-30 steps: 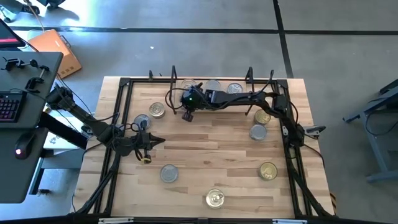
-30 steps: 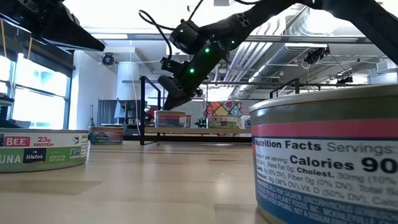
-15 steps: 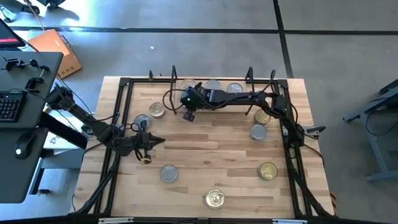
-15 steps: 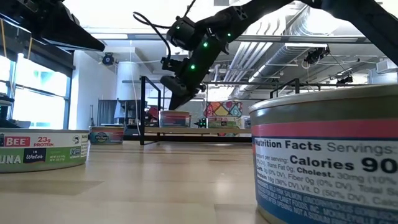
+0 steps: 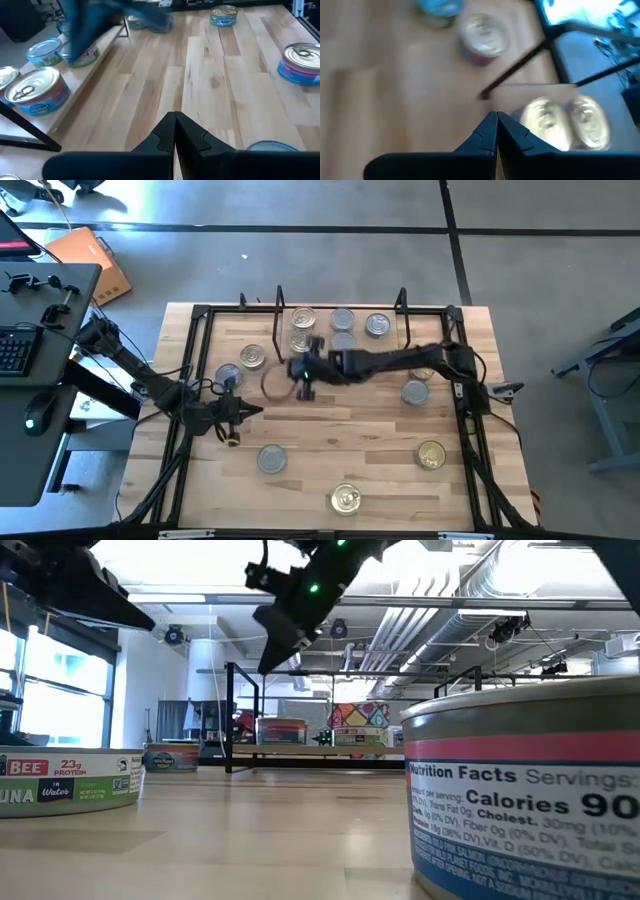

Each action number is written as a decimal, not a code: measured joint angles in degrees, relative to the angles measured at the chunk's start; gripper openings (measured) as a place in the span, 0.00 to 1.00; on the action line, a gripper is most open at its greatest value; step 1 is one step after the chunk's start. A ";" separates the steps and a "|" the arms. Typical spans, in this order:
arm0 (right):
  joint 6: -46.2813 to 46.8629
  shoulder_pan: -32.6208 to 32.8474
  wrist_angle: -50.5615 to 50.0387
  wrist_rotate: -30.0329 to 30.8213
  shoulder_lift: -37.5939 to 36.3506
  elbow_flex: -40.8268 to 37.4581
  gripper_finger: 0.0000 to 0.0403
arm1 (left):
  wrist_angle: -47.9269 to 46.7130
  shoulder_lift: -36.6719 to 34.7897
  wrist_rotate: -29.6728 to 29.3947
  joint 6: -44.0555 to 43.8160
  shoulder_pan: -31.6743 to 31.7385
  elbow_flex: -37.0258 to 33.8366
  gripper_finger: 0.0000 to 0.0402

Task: Stack canned seafood by type on shelf
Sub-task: Put the green tuna can on the shelf aligned with the other green tuna can

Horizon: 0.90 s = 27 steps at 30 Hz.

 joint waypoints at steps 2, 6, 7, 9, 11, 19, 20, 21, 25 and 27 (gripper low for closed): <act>1.16 2.49 0.24 -0.04 -1.36 -3.18 0.00 | -0.75 0.02 -0.33 -1.44 -0.58 -0.19 0.00; 6.97 7.28 1.43 -0.06 -4.24 -10.25 0.00 | -1.14 0.00 -0.57 -4.92 -0.28 -2.11 0.00; 8.93 8.59 2.03 0.00 -4.75 -12.14 0.00 | -1.11 0.00 -0.60 -6.35 0.11 -2.68 0.00; 12.90 11.48 3.09 0.19 -5.39 -15.69 0.00 | -1.87 0.00 -0.66 -9.77 1.50 -3.69 0.00; 17.08 14.59 4.59 0.83 -5.58 -18.27 0.00 | -2.56 0.02 -1.11 -12.91 3.55 -4.68 0.00; 29.55 24.58 9.30 11.29 -5.80 -23.35 0.00 | -6.36 0.02 1.67 -17.75 14.02 -6.14 0.00; 30.85 25.65 8.76 12.39 -5.84 -23.29 0.00 | -6.42 0.02 2.62 -17.46 14.94 -6.14 0.00; 32.04 26.62 8.03 12.95 -5.91 -23.25 0.00 | -6.36 0.02 3.62 -16.97 15.65 -6.14 0.00; 40.59 30.76 -1.42 12.88 -7.78 -22.94 0.00 | -5.21 0.02 5.48 -14.98 16.65 -6.14 0.00; 48.86 33.05 -10.08 12.93 -9.71 -22.13 0.00 | -4.18 0.00 5.53 -14.55 16.65 -6.14 0.00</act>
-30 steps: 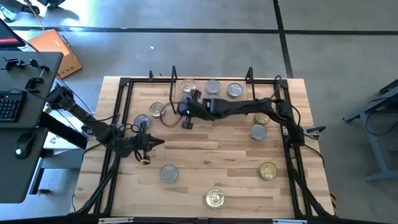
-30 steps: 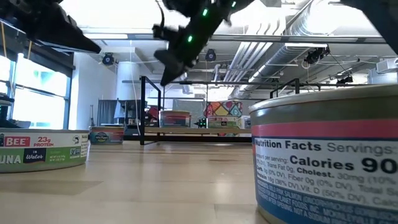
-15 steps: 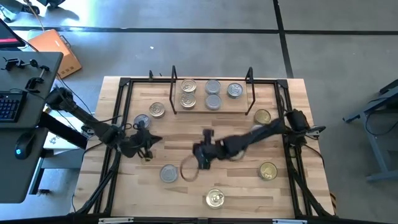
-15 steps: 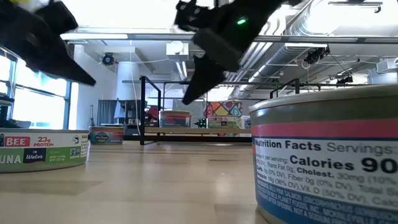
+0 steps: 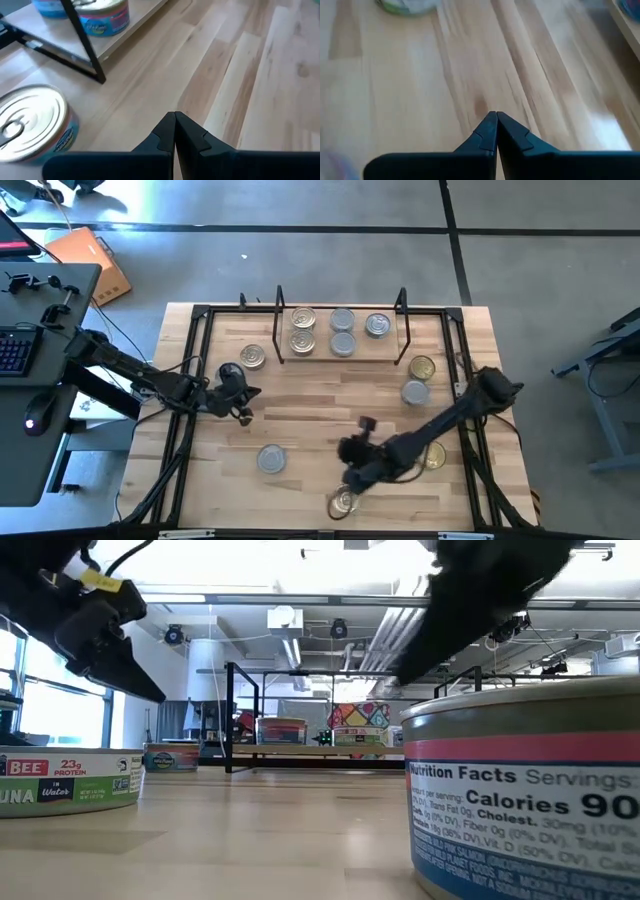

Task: Stack canned seafood by type on shelf
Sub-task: Put the green tuna can on the shelf aligned with the other green tuna can

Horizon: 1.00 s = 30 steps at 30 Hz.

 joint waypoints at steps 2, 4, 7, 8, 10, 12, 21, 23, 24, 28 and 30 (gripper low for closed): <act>9.94 2.24 -9.58 -0.61 -2.01 0.36 0.00 | 1.24 0.00 0.10 0.61 0.00 0.00 0.00; 21.76 4.62 -19.71 -3.79 -3.79 0.40 0.00 | 2.41 0.00 0.38 1.39 -0.02 0.00 0.00; 38.67 8.20 -32.69 -13.31 -6.12 0.47 0.00 | 3.46 0.00 0.63 2.20 -0.18 0.00 0.00; 43.58 9.37 -36.29 -17.38 -6.41 0.45 0.00 | 3.79 0.02 0.65 2.27 -0.25 0.00 0.00; 51.84 11.63 -42.60 -24.86 -6.46 0.45 0.00 | 4.16 0.02 0.67 2.33 -0.24 0.00 0.00; 57.35 13.68 -46.72 -29.40 -6.43 0.31 0.00 | 4.31 0.02 0.80 2.69 -0.24 0.00 0.00; 61.32 15.04 -37.94 -36.81 -6.40 -10.66 0.00 | 16.08 5.00 6.25 11.26 -0.26 0.07 0.00; 58.54 13.78 -32.35 -36.84 -6.38 -13.46 0.00 | 19.63 7.30 7.80 13.50 -0.26 0.07 0.00; 57.38 12.97 -30.59 -37.08 -6.41 -14.30 0.00 | 21.96 8.62 8.50 14.41 -0.26 0.07 0.00; 51.26 8.06 -25.21 -36.79 -6.93 -16.12 0.00 | 28.53 13.16 10.75 17.59 -0.28 0.07 0.00; 47.68 5.07 -23.26 -33.50 -6.86 -15.49 0.00 | 31.35 15.27 11.05 18.76 -0.28 0.09 0.00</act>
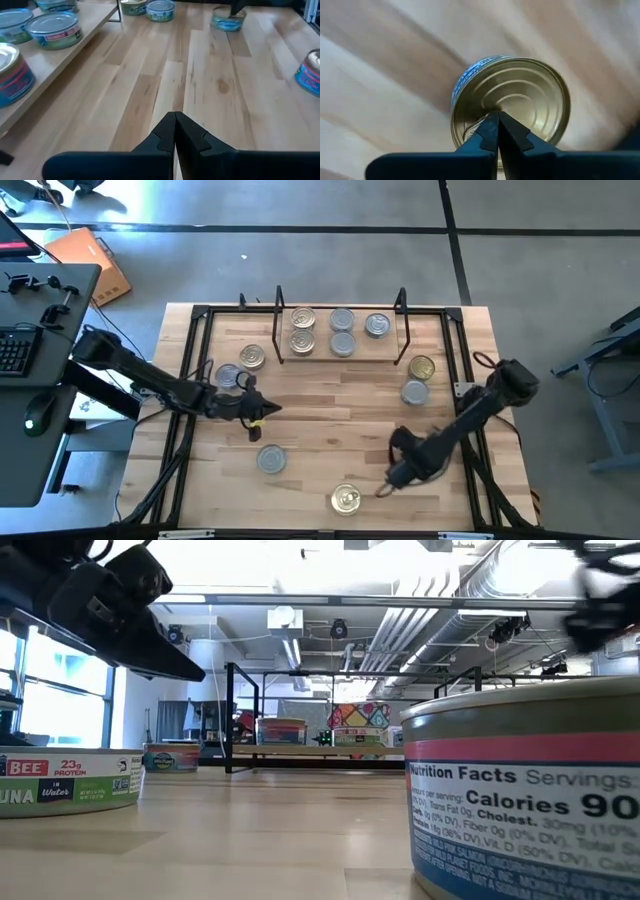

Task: Stack canned seafood by type on shelf
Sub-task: Put the green tuna can on the shelf aligned with the other green tuna can

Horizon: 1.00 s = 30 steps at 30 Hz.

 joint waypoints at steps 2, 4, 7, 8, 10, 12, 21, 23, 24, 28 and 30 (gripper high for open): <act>-4.84 -3.32 2.18 3.72 0.20 0.81 0.00 | 2.39 1.93 0.20 0.54 0.02 0.00 0.00; -10.51 -6.83 6.28 6.94 0.28 1.45 0.00 | 3.91 3.58 0.83 0.59 0.07 0.02 0.00; -18.68 -12.09 14.53 8.68 0.34 1.45 0.00 | 5.13 5.86 1.86 1.03 0.09 0.48 0.00; -21.23 -13.74 16.91 8.90 0.37 1.42 0.00 | 5.37 6.48 2.35 1.34 0.09 0.67 0.00; -25.99 -16.75 21.90 9.81 0.45 1.36 0.00 | 6.04 8.17 2.93 1.99 0.09 1.61 0.00; -29.85 -19.31 26.15 10.45 0.61 1.31 0.00 | 6.12 9.53 3.02 2.46 0.09 2.42 0.00; -44.92 -21.08 37.91 19.20 -1.21 1.13 0.00 | 7.17 17.32 6.00 4.03 0.95 7.06 0.00; -46.04 -19.63 37.26 22.45 -2.36 1.14 0.00 | 7.14 19.04 7.45 4.00 1.39 7.99 0.00; -46.34 -18.73 36.11 24.08 -2.92 1.14 0.00 | 7.14 19.90 7.98 4.03 1.61 8.57 0.00; -43.02 -15.38 28.88 26.84 -5.54 1.20 0.08 | 7.07 23.53 8.69 4.13 2.30 10.59 0.00; -38.87 -14.04 23.08 25.86 -6.57 1.20 0.17 | 7.13 25.29 9.81 4.51 2.76 11.48 0.00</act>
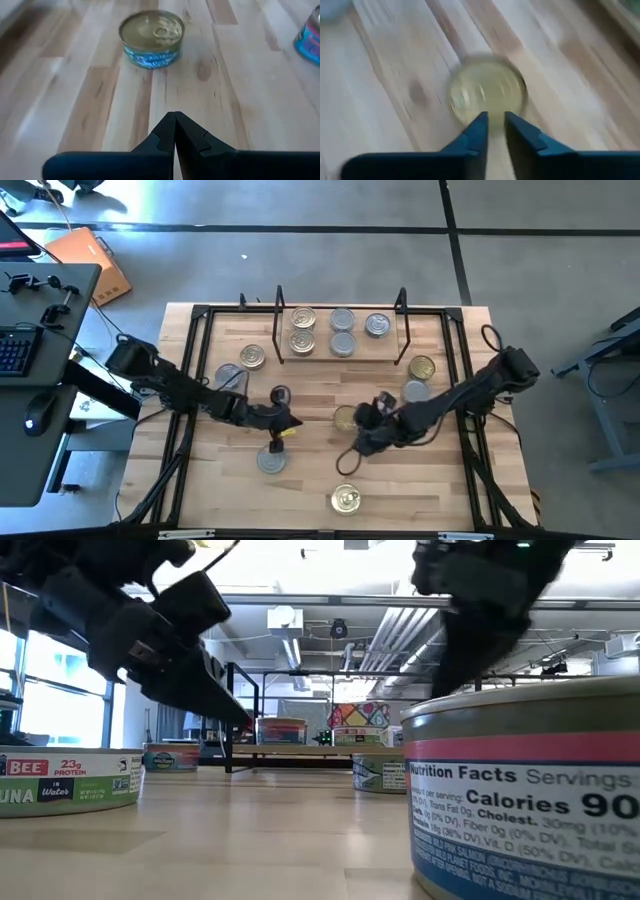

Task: Stack canned seafood by type on shelf
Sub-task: Put the green tuna can on the shelf aligned with the other green tuna can

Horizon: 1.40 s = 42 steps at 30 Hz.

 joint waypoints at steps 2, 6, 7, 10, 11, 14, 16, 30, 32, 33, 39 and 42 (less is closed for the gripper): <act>3.15 1.48 -5.54 -0.98 -0.25 0.00 0.29 | -0.16 1.84 1.49 0.06 0.57 1.08 0.00; 4.44 4.08 -6.62 0.16 0.63 -1.98 0.57 | 0.02 5.71 3.80 0.17 2.00 3.68 0.00; 3.44 4.42 -4.82 0.65 1.04 -3.32 0.63 | 0.08 6.70 4.28 0.18 2.33 4.39 0.00; -0.72 4.44 5.32 1.89 1.99 -7.67 0.82 | -0.05 9.65 5.21 0.19 3.43 6.63 0.00; -2.05 3.98 8.70 1.85 2.36 -9.00 0.86 | 0.11 10.56 5.54 0.19 3.82 7.32 0.00; -5.03 2.35 17.97 1.45 3.43 -12.35 0.97 | -0.06 13.37 7.15 1.36 5.01 9.66 0.00; -6.83 0.80 22.27 1.65 3.88 -13.60 0.98 | -0.20 14.90 7.96 2.40 5.75 11.09 0.00; -22.27 -7.63 36.34 -2.22 5.98 -16.09 0.98 | -0.74 23.12 9.39 8.17 11.08 20.43 0.00; -23.93 -8.34 37.16 -2.91 6.42 -15.99 0.98 | -0.78 23.22 9.69 8.45 11.04 20.54 0.00; -24.39 -8.45 37.43 -3.16 6.50 -15.91 0.98 | -0.87 23.22 9.71 8.47 10.93 20.59 0.00; -23.82 -7.61 38.79 -3.41 6.76 -15.91 0.90 | -1.70 22.47 9.60 9.98 9.18 20.71 0.00; -20.69 -6.70 38.08 -3.36 6.77 -15.74 0.83 | -4.72 20.91 9.36 10.00 8.33 21.04 0.00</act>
